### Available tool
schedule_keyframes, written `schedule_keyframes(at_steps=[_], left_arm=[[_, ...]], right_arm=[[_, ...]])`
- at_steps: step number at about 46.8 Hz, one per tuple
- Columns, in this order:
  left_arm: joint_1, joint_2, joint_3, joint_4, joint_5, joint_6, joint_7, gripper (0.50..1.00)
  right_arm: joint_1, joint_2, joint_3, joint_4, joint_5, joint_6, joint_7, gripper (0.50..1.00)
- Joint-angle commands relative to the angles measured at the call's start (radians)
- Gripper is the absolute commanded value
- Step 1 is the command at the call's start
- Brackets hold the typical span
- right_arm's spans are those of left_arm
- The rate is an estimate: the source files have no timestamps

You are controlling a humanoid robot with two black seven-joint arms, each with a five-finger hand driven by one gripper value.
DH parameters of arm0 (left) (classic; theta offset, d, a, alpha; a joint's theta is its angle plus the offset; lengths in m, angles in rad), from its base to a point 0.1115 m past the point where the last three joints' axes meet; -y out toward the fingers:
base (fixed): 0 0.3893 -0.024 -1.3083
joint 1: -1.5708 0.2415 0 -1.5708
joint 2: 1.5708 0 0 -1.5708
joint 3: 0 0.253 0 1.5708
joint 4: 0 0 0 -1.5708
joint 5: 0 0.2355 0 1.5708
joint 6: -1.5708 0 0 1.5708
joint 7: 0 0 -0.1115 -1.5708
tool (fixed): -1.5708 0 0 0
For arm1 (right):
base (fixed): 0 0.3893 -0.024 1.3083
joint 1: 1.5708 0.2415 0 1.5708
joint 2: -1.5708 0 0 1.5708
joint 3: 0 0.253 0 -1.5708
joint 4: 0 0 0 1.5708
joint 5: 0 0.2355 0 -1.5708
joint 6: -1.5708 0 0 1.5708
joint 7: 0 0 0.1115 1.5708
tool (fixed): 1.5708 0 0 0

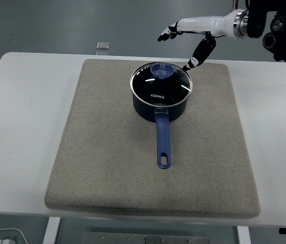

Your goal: Lift the pot lid and place it to the right of the pot.

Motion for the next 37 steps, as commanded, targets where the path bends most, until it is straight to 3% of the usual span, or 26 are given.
schedule_keyframes(at_steps=[1, 14, 25, 37], left_arm=[[0.000, 0.000, 0.000, 0.000, 0.000, 0.001, 0.000, 1.000], [0.000, 0.000, 0.000, 0.000, 0.000, -0.001, 0.000, 1.000], [0.000, 0.000, 0.000, 0.000, 0.000, 0.001, 0.000, 1.000], [0.000, 0.000, 0.000, 0.000, 0.000, 0.001, 0.000, 1.000]], right_arm=[[0.007, 0.017, -0.015, 0.000, -0.017, -0.002, -0.002, 0.919], [0.004, 0.078, -0.073, -0.014, -0.086, -0.020, -0.003, 0.919], [0.002, 0.081, -0.104, -0.034, -0.114, -0.066, -0.003, 0.917], [-0.004, 0.089, -0.106, -0.040, -0.114, -0.069, -0.003, 0.915]])
